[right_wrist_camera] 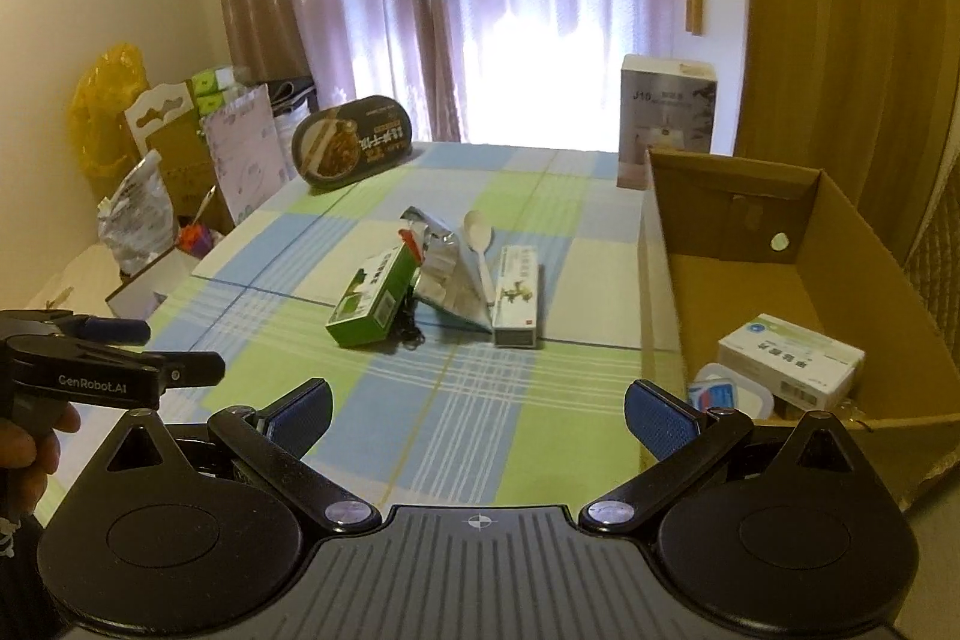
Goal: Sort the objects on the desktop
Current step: 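Withdraw both tools from the box back toward the remaining items, then grasp the green spray box with the left tool while the right tool grasps the white-green ointment box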
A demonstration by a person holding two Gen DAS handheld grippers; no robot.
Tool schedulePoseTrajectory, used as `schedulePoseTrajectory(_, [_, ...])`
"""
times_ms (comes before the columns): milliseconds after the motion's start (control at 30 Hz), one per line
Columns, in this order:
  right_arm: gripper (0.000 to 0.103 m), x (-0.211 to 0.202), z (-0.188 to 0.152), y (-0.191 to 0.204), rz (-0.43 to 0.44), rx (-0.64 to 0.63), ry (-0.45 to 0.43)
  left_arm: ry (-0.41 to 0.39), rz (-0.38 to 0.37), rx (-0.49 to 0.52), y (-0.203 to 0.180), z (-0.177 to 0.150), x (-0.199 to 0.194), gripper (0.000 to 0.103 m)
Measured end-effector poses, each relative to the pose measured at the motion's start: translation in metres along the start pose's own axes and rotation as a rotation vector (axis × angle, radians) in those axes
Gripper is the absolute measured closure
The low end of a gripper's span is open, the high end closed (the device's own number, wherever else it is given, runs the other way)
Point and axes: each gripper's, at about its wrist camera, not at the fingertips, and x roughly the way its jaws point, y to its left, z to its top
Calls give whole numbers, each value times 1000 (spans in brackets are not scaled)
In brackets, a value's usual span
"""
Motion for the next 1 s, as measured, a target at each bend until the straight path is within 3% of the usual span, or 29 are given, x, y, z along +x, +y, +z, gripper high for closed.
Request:
schedulePoseTrajectory(400, [2, 55, -1, 12, 11, -52, 45, 38, -7, 3, 11, 13, 44, 1])
schedulePoseTrajectory(667, [2, 107, -1, 6, 11, -53, 82, 64, -60, -13, 14, 30, 92, 2])
schedulePoseTrajectory(1000, [3, 168, 5, -15, -17, -63, 107, 97, -85, 19, 13, 47, 150, 11])
